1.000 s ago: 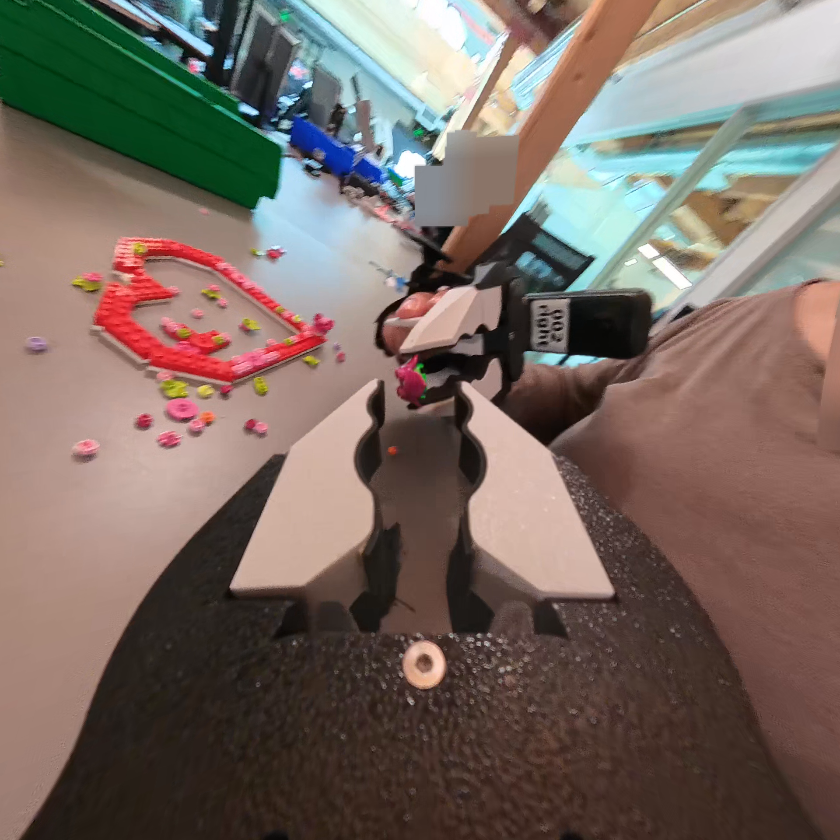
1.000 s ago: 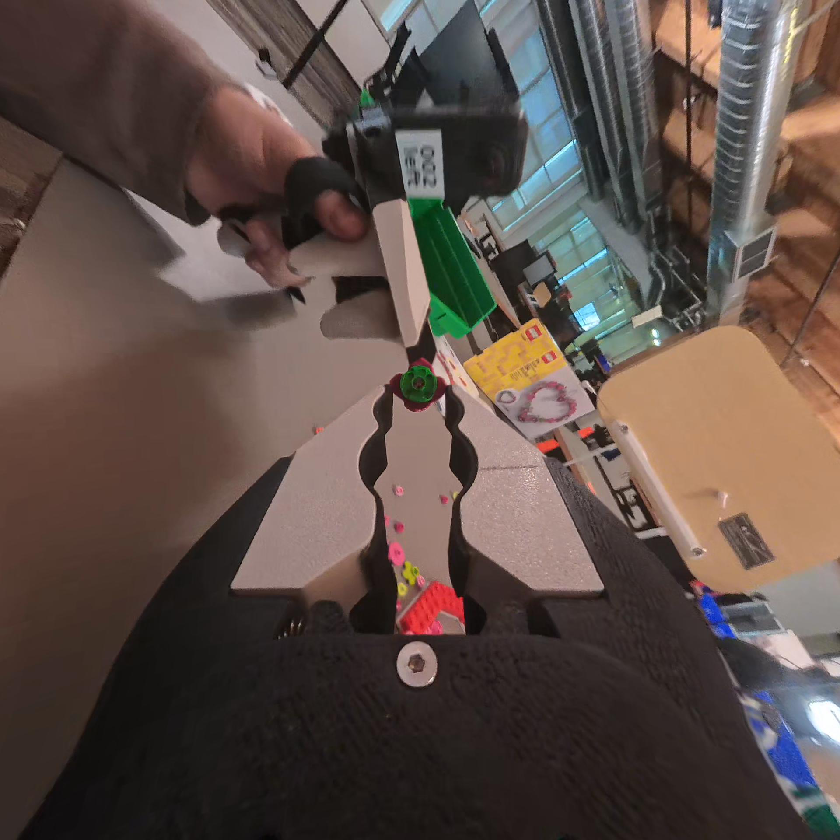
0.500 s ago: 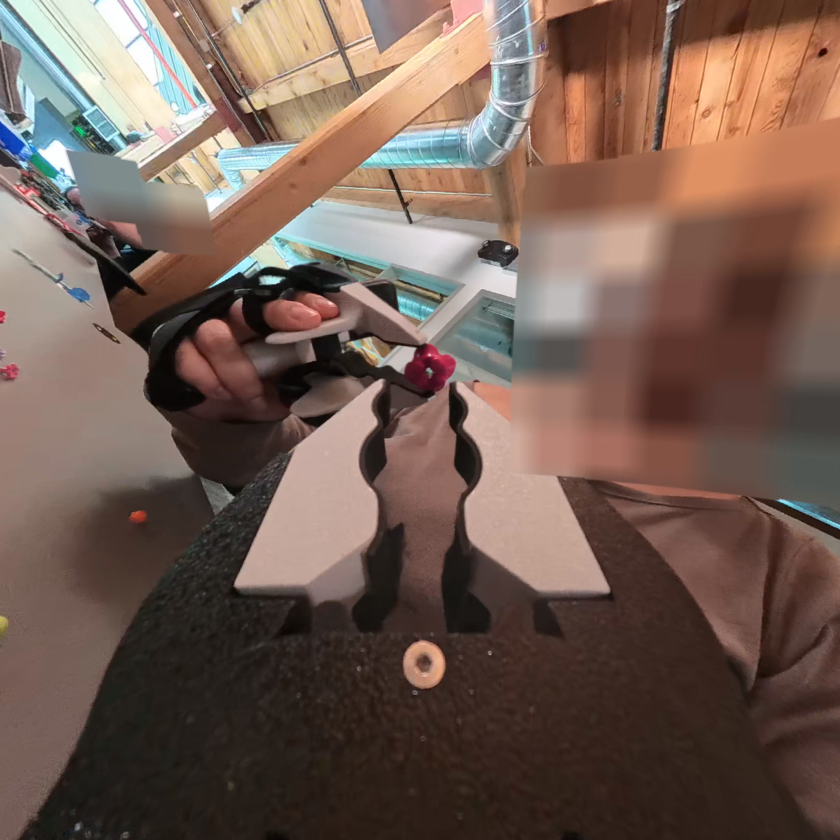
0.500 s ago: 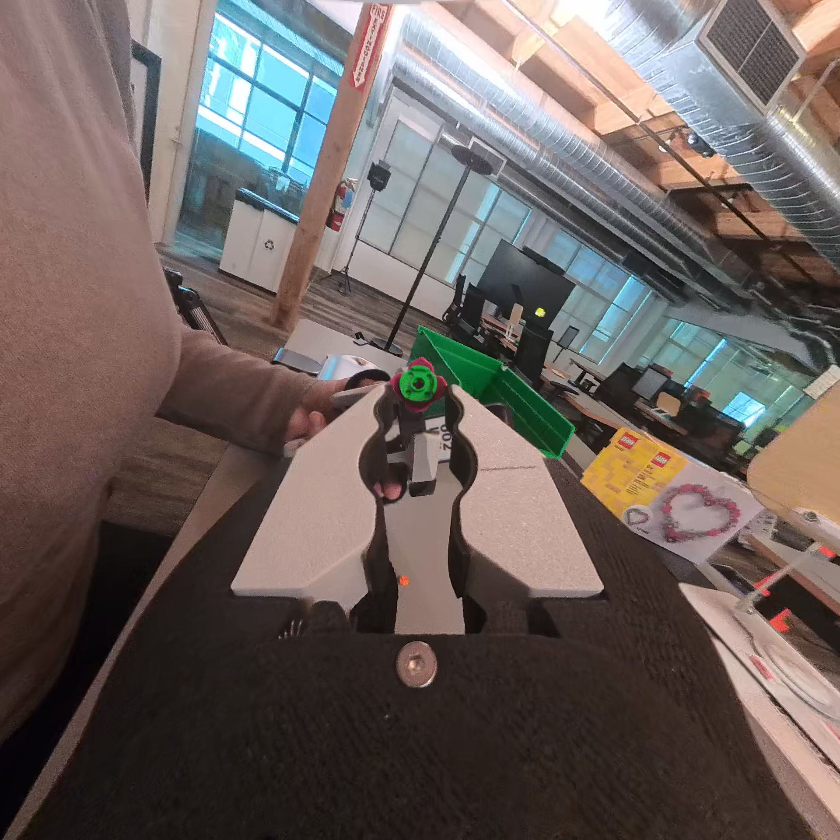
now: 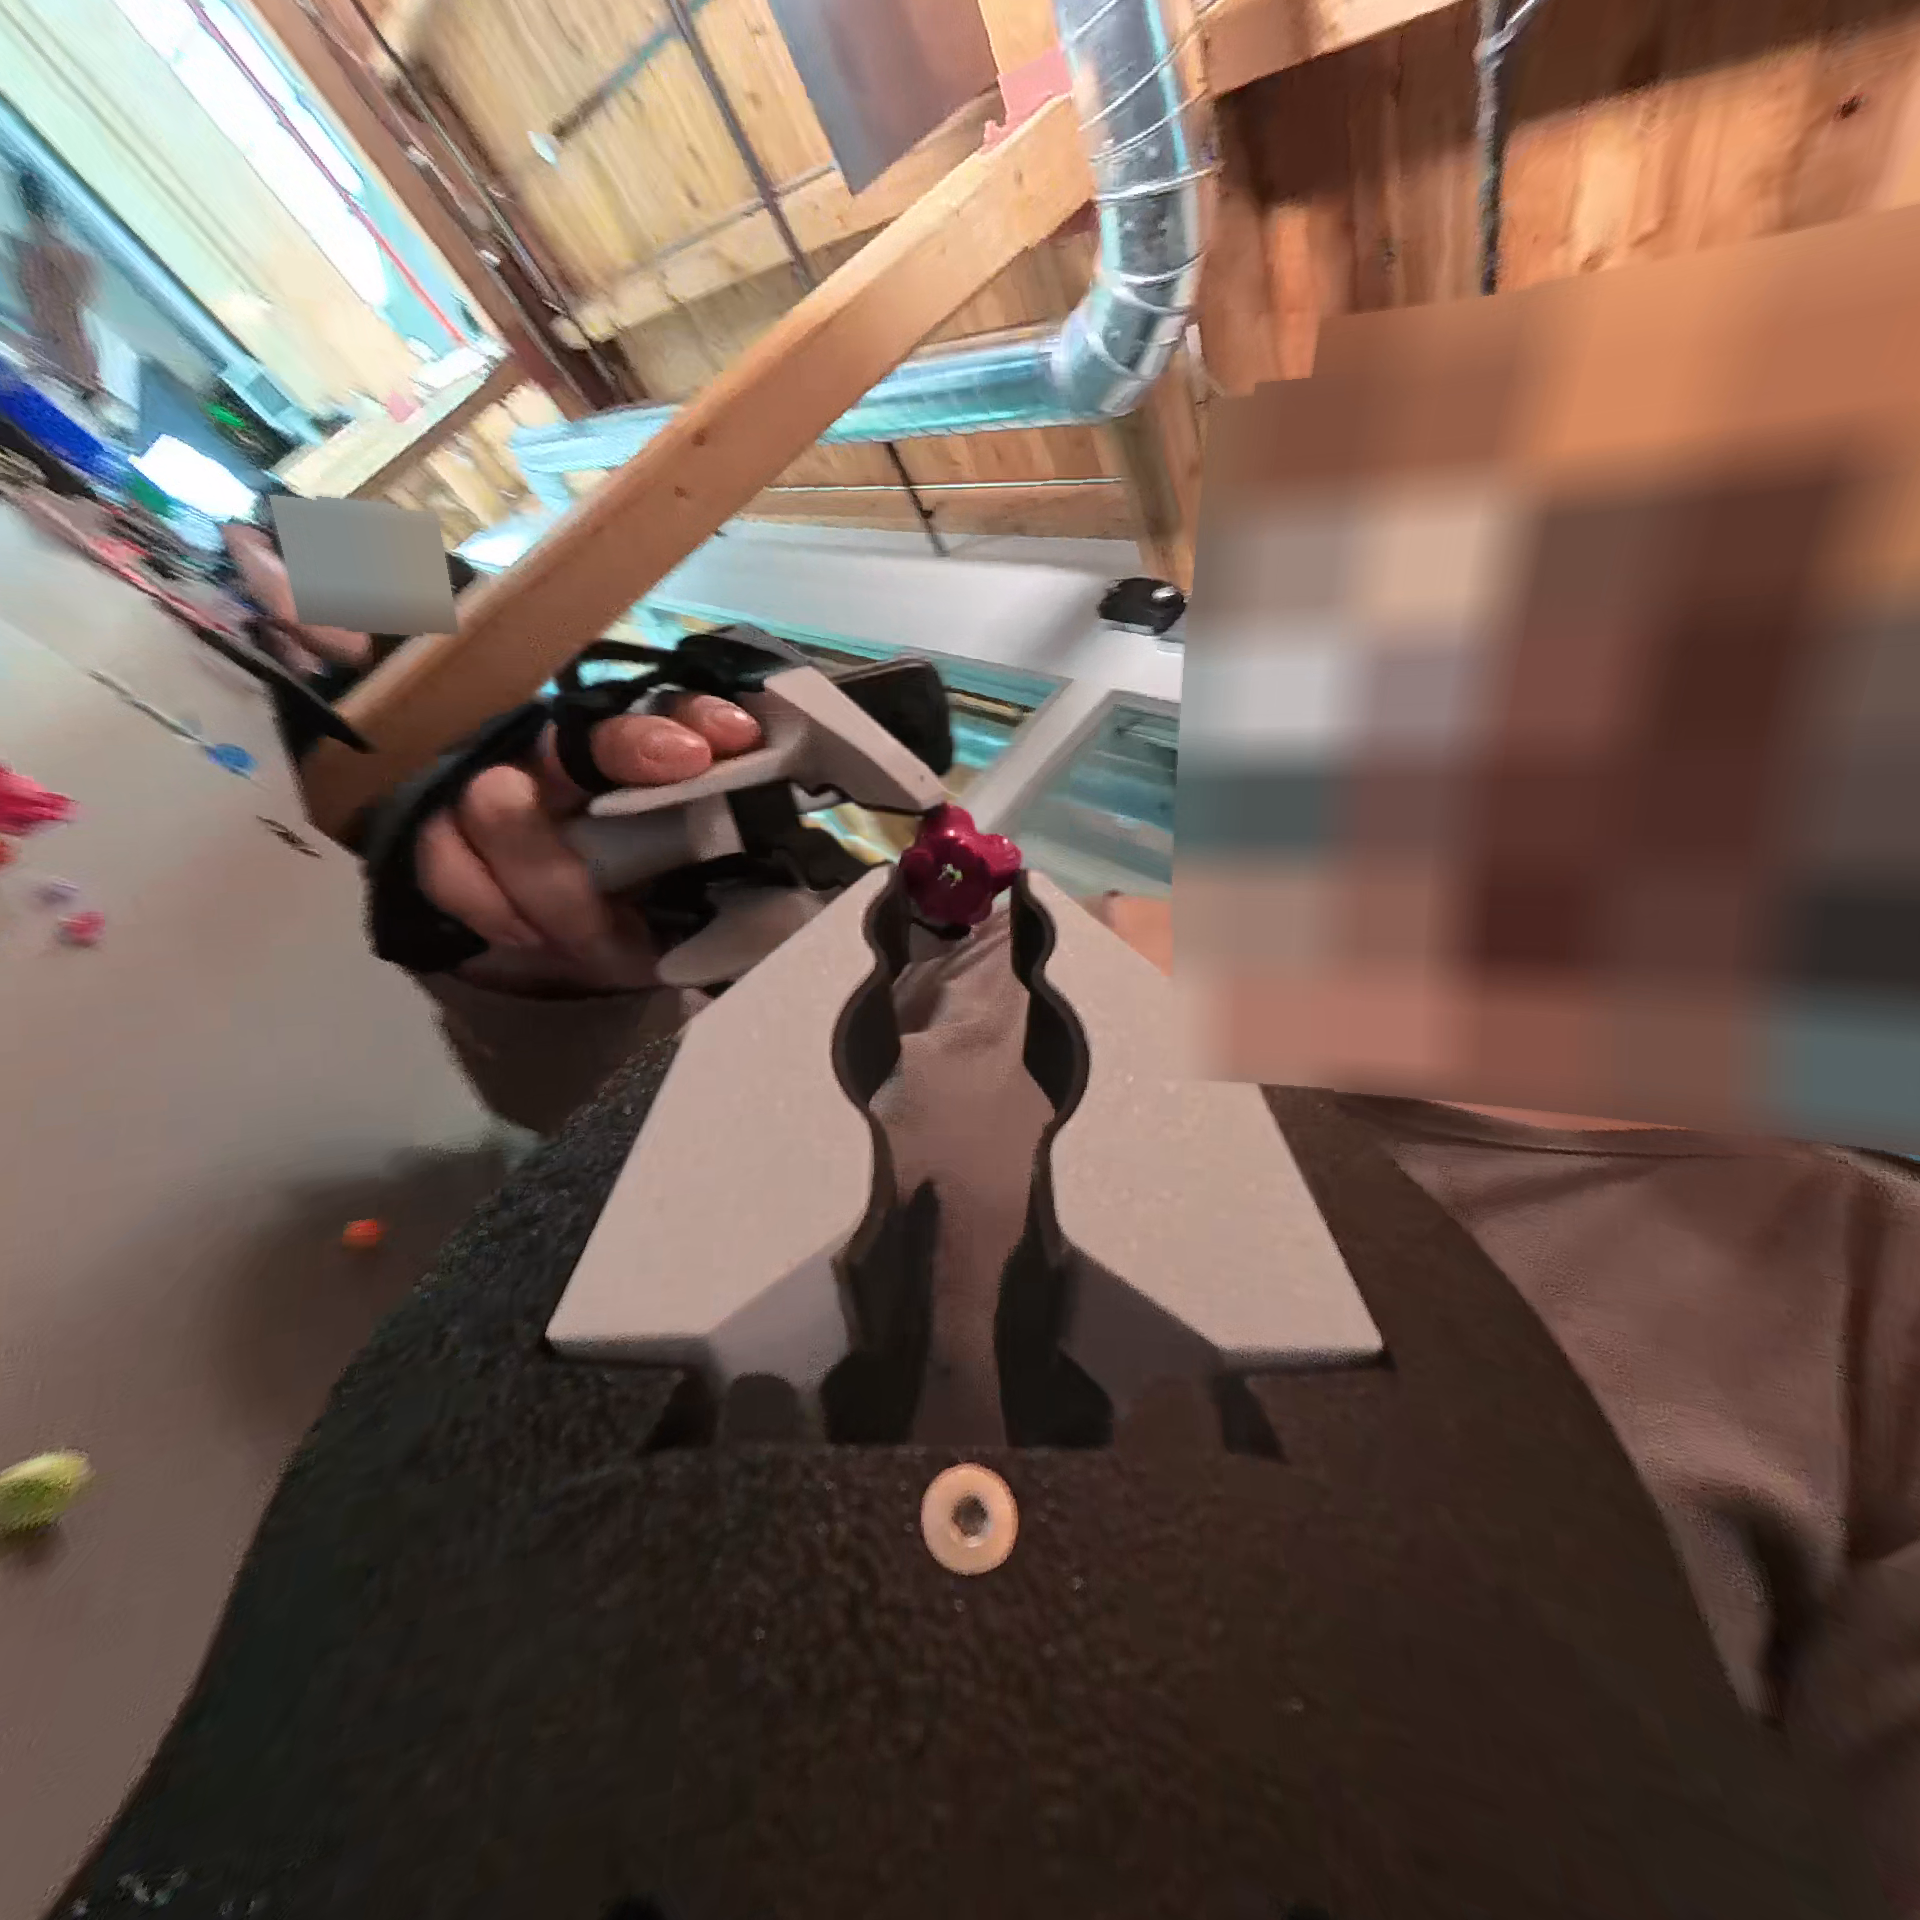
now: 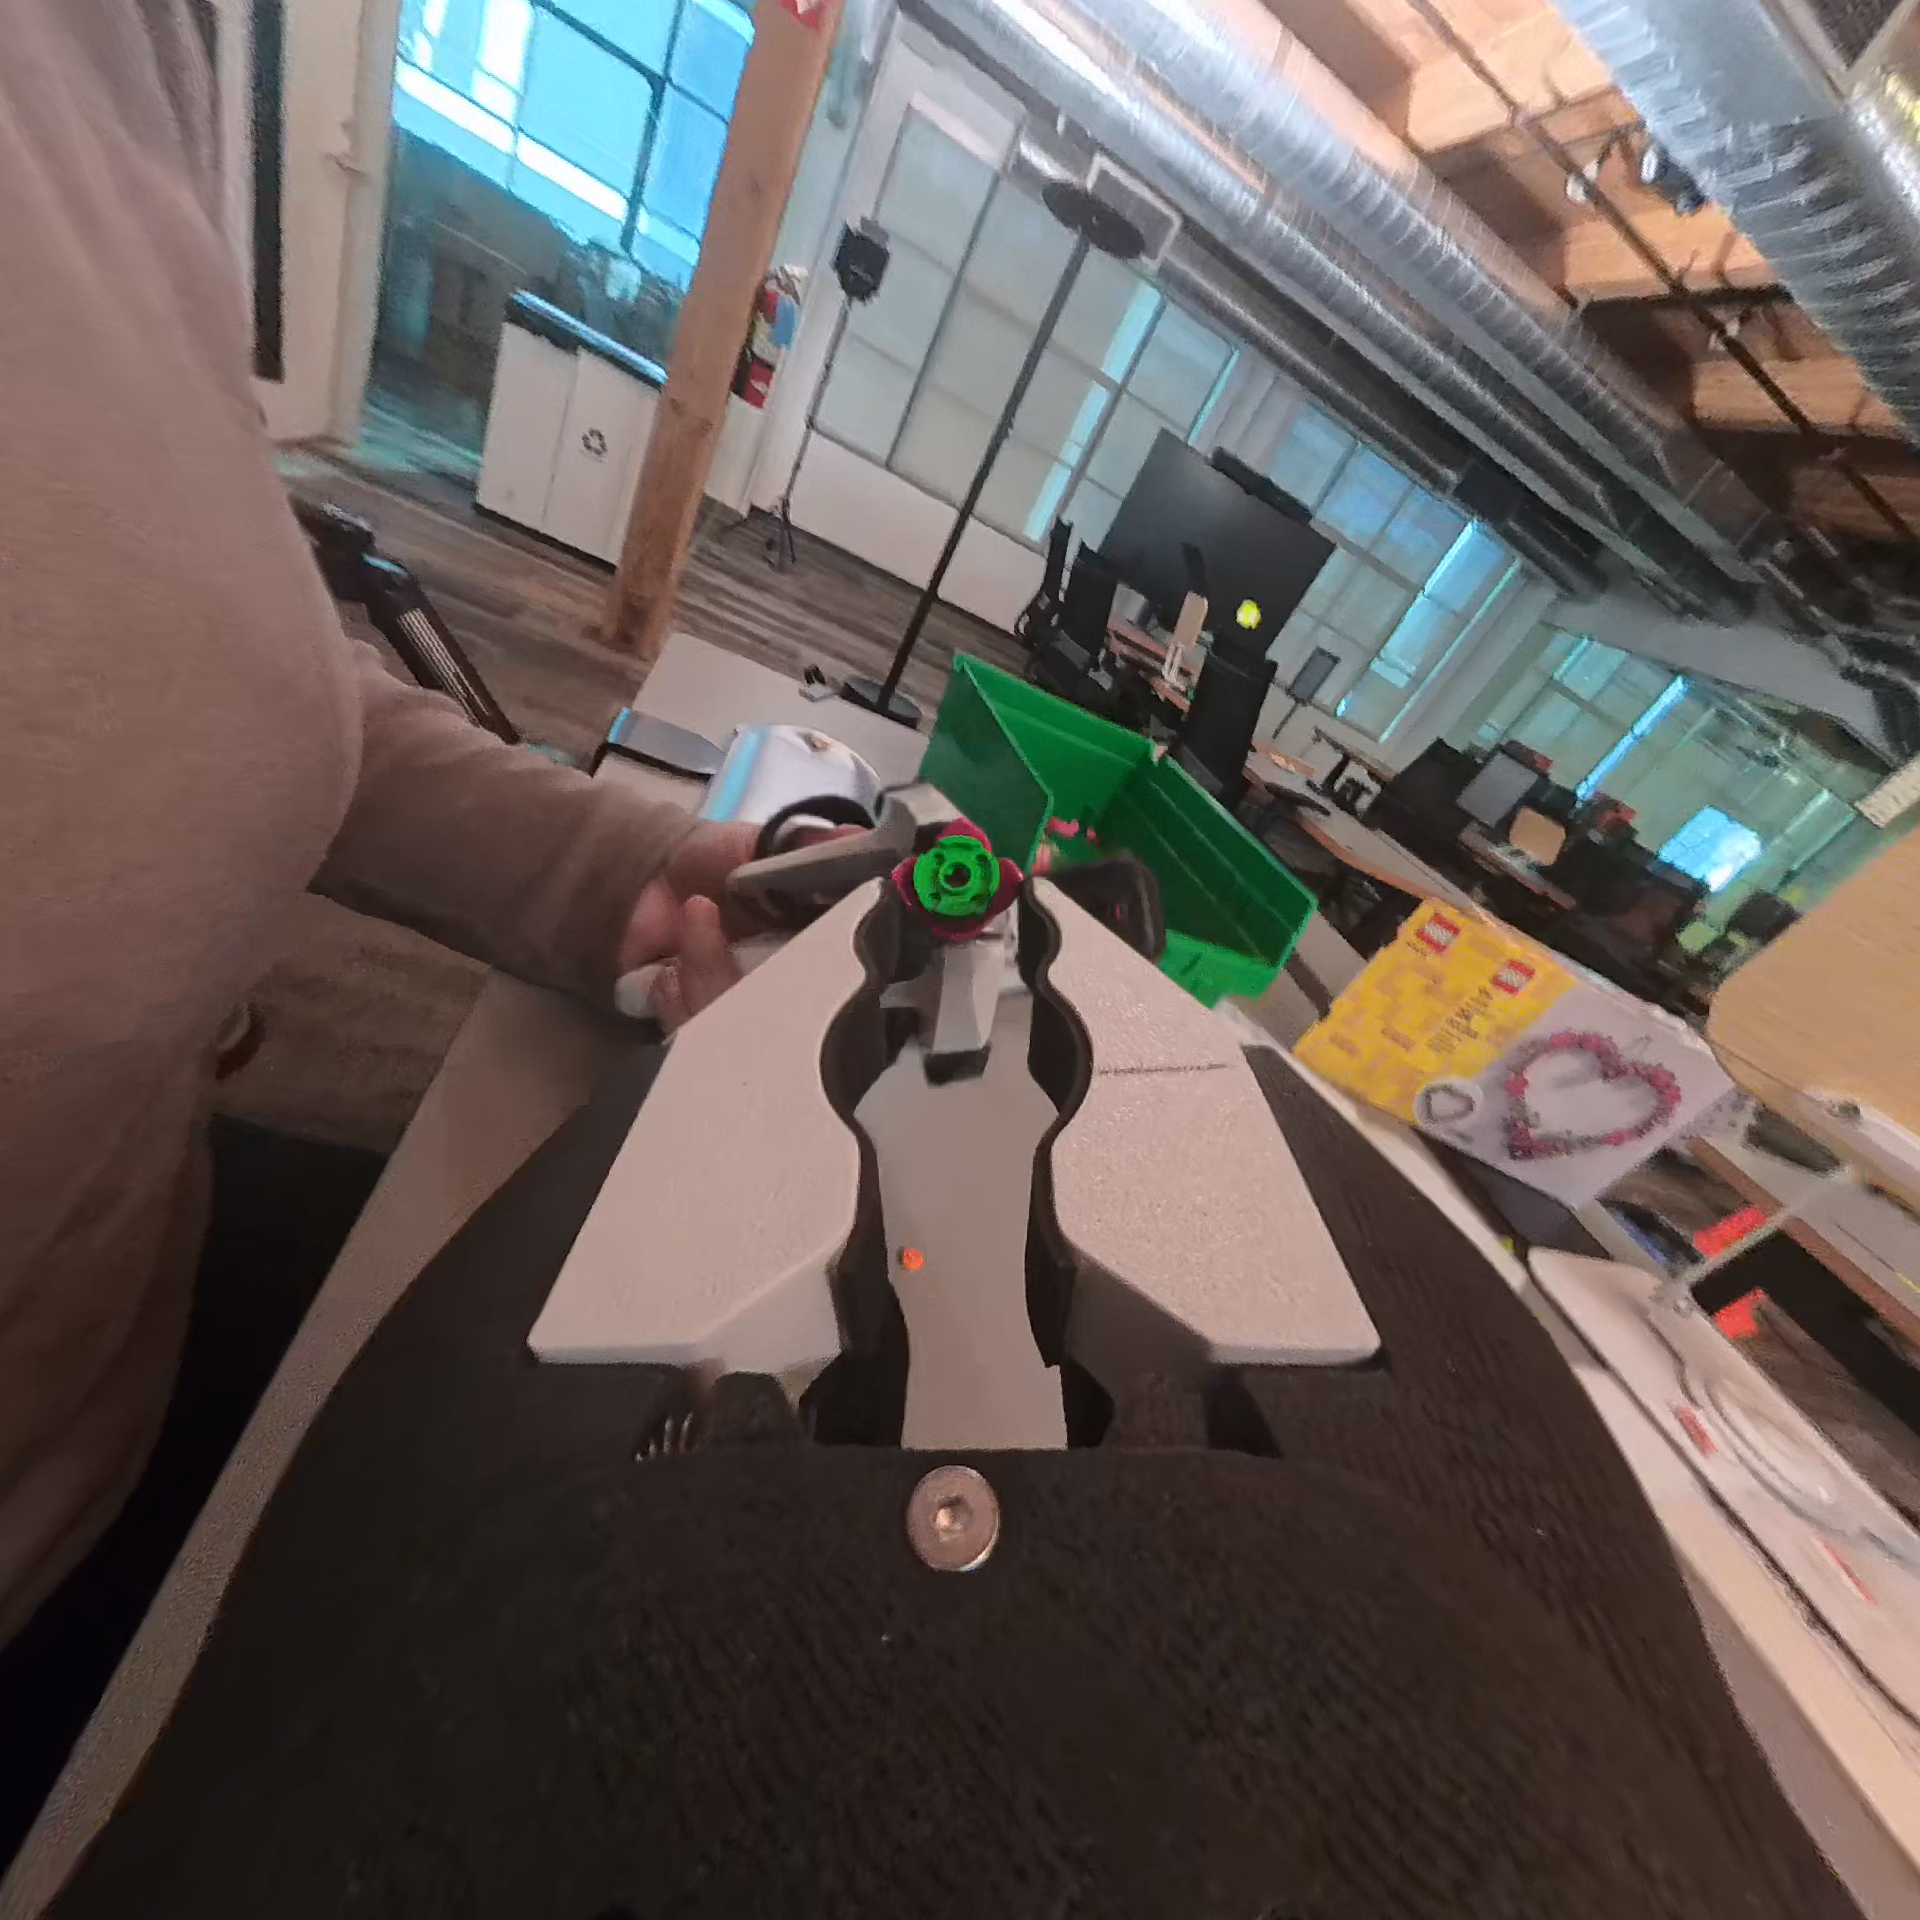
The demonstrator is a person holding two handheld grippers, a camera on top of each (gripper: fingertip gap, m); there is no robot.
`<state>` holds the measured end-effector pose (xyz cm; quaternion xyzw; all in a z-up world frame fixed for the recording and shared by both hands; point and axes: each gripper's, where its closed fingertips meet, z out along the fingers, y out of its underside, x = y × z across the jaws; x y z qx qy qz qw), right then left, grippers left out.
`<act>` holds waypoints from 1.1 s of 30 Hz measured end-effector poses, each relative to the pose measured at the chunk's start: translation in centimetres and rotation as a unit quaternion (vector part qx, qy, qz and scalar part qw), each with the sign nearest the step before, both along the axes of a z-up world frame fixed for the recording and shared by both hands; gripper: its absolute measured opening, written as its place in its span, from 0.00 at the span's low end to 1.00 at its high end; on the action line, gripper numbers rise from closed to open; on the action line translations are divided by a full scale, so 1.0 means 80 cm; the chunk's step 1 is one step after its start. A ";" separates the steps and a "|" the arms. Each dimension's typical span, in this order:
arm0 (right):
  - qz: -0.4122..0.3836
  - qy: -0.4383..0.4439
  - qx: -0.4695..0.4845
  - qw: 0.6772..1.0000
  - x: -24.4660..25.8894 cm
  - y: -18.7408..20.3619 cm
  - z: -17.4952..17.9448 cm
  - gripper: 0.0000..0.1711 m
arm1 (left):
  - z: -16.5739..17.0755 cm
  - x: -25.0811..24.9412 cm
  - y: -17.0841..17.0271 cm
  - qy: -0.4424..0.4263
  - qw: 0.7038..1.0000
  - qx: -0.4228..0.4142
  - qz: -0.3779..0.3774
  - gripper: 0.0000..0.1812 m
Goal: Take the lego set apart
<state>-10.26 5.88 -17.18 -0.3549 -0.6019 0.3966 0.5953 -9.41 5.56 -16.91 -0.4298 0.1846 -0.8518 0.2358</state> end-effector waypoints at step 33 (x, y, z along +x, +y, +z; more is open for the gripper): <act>0.140 -0.018 -0.674 0.725 -0.036 0.058 -0.045 0.12 | -0.045 -0.042 0.059 0.323 0.710 0.491 0.388 0.08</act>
